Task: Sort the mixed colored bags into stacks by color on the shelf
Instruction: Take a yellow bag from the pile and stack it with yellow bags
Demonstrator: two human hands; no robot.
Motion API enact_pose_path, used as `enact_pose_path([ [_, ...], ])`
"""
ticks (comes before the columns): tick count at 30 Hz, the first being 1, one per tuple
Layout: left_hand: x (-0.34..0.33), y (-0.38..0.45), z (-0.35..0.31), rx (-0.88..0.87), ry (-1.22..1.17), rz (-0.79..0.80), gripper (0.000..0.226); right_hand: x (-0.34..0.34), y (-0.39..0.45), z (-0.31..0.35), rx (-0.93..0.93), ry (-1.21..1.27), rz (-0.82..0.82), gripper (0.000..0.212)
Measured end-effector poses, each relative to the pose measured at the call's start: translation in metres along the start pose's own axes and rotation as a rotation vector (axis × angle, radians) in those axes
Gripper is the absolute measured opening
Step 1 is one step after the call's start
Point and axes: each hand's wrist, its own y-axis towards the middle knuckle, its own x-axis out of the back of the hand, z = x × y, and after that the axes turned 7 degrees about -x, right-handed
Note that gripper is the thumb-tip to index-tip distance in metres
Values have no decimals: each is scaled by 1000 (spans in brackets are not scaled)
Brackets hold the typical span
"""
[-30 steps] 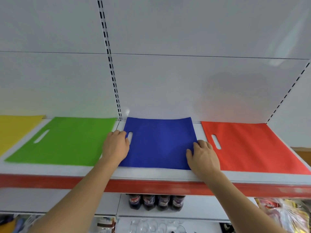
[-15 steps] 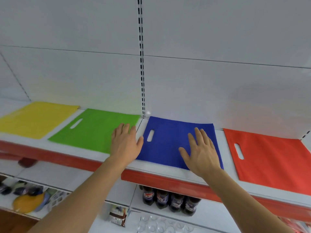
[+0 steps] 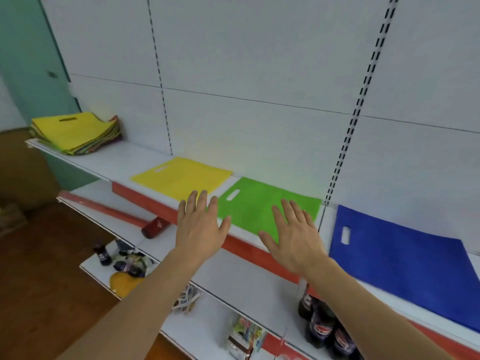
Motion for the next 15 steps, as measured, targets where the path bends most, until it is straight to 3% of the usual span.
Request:
enact_pose_path([
  [15,23,-20,284,279,96,4,72,-57,126,293,304,53,26,88],
])
